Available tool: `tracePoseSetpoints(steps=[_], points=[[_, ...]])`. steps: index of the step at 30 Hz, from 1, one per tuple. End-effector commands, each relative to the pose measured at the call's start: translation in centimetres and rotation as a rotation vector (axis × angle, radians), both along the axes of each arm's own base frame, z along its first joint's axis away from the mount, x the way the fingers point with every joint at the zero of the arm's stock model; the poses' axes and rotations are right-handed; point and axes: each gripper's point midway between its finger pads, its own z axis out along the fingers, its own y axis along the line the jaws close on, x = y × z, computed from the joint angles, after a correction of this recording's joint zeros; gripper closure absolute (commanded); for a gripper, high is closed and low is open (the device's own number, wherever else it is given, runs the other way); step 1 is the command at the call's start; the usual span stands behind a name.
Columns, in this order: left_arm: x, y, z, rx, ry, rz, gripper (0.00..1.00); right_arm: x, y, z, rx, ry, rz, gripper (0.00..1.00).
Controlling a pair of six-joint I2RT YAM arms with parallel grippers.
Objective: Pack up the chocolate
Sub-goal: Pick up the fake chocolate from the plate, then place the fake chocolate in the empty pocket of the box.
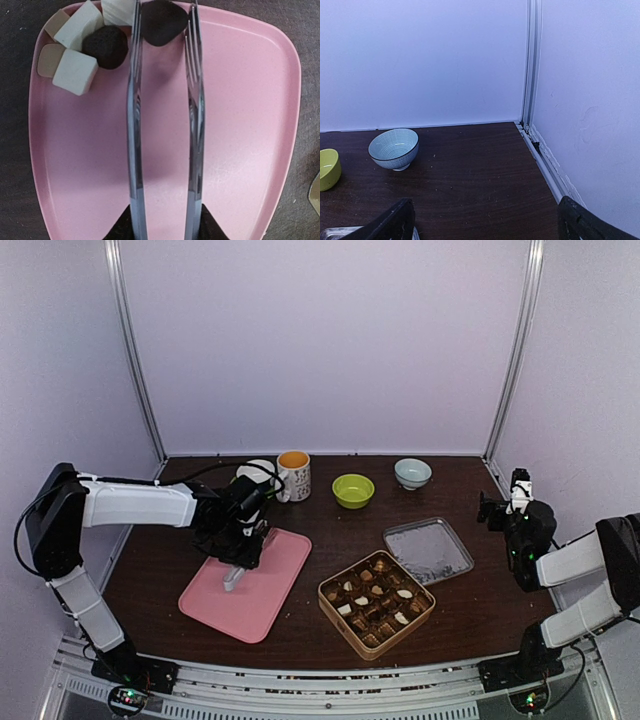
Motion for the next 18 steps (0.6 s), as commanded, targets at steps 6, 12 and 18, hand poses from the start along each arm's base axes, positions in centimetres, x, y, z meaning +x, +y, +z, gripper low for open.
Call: tracePoseSetpoints(steps=[6, 12, 18], points=[[-2.1, -1.4, 4.7, -0.160, -0.014, -0.117, 0.73, 0.3, -0.1, 0.8, -0.002, -0.026, -0.001, 0.00], [-5.7, -2.1, 7.9, -0.317, 0.005, -0.202, 0.73, 0.3, -0.1, 0.8, -0.003, -0.025, 0.000, 0.00], [-9.5, -3.8, 12.1, -0.523, 0.001, -0.354, 0.74, 0.3, 0.0, 0.9, -0.002, -0.026, 0.000, 0.00]])
